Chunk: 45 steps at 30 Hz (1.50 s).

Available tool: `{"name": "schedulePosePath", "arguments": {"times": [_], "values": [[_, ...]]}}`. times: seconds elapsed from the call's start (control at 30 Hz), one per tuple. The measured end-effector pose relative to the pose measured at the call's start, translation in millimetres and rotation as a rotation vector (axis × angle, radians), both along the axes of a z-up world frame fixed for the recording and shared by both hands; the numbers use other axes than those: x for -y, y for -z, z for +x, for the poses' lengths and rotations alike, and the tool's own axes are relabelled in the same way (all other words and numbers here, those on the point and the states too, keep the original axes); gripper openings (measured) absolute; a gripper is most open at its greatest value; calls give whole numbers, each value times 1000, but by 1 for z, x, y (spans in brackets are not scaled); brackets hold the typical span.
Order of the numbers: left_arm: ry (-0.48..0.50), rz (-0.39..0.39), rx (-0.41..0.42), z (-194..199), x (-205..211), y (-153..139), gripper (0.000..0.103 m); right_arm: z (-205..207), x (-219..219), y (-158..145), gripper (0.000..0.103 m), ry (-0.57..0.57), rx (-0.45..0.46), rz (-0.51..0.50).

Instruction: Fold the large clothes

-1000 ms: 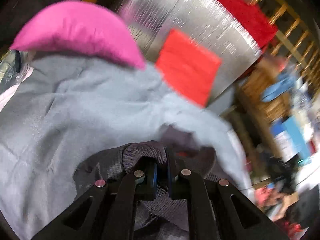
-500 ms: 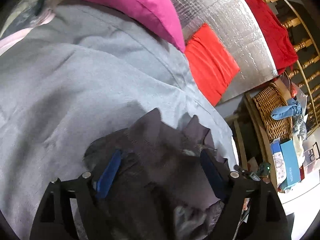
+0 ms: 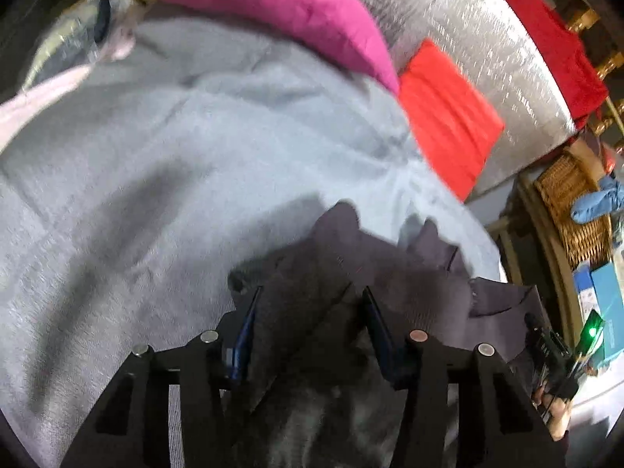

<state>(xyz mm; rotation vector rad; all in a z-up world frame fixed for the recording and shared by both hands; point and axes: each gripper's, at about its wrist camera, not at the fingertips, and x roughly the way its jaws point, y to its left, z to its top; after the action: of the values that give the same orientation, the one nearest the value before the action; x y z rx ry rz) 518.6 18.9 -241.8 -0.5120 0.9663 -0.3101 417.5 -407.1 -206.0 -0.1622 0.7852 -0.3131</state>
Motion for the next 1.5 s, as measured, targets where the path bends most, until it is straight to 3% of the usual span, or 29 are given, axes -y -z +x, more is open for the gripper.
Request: {"name": "schedulePosePath", "arguments": {"times": [0.07, 0.13, 0.17, 0.23, 0.27, 0.3, 0.33, 0.37, 0.4, 0.43, 0.5, 0.63, 0.8, 0.87, 0.97, 1.03, 1.07, 1.17, 1.3, 1.4, 1.5], "values": [[-33, 36, 48, -5, -2, -6, 56, 14, 31, 1, 18, 110, 46, 115], [-45, 114, 37, -5, 0, -7, 70, 32, 52, 24, 18, 189, 27, 157], [-44, 135, 28, -5, 2, -5, 71, 38, 64, 42, 18, 228, -13, 210], [-33, 161, -12, -5, 3, 4, 71, 41, 83, 71, 23, 250, -92, 399], [-29, 170, -35, -4, 5, 9, 71, 33, 91, 73, 23, 248, -56, 484], [-32, 183, -44, -5, 6, 11, 71, 20, 103, 68, 28, 240, 14, 580], [-36, 199, -42, -7, 7, 13, 71, 9, 113, 65, 42, 240, 61, 671], [-39, 212, -40, -8, 7, 13, 71, -6, 129, 63, 58, 256, 107, 802], [-44, 228, -43, -10, 8, 14, 71, -23, 145, 62, 84, 276, 151, 940], [-49, 237, -42, -13, 6, 13, 71, -42, 157, 60, 87, 297, 218, 1039], [-57, 263, -26, -22, 7, 10, 71, -78, 171, 50, 87, 308, 313, 1130], [-64, 322, -1, -46, 11, 4, 71, -133, 170, 35, 87, 265, 330, 1072], [-102, 319, 9, -81, 4, -1, 71, -192, 135, 41, 85, 273, 234, 858], [-113, 311, 7, -95, 1, -1, 71, -186, 118, 45, 83, 269, 193, 773], [-119, 351, 37, -113, 2, -7, 71, -169, 101, 57, 65, 232, 91, 720], [-112, 383, 42, -115, 5, -4, 71, -154, 87, 67, 50, 237, 26, 622], [-107, 396, 27, -111, 6, 2, 71, -147, 80, 70, 49, 227, 19, 575], [-97, 440, -19, -87, 6, 27, 85, -132, 74, 73, 49, 273, 20, 461], [-140, 304, -63, -95, -14, 27, 85, -140, 94, 83, 58, 371, 64, 601], [-166, 302, -38, -114, -21, 17, 85, -166, 99, 72, 61, 383, 104, 684], [-177, 332, 55, -143, -23, -4, 85, -196, 99, 53, 63, 367, 189, 726]]}}
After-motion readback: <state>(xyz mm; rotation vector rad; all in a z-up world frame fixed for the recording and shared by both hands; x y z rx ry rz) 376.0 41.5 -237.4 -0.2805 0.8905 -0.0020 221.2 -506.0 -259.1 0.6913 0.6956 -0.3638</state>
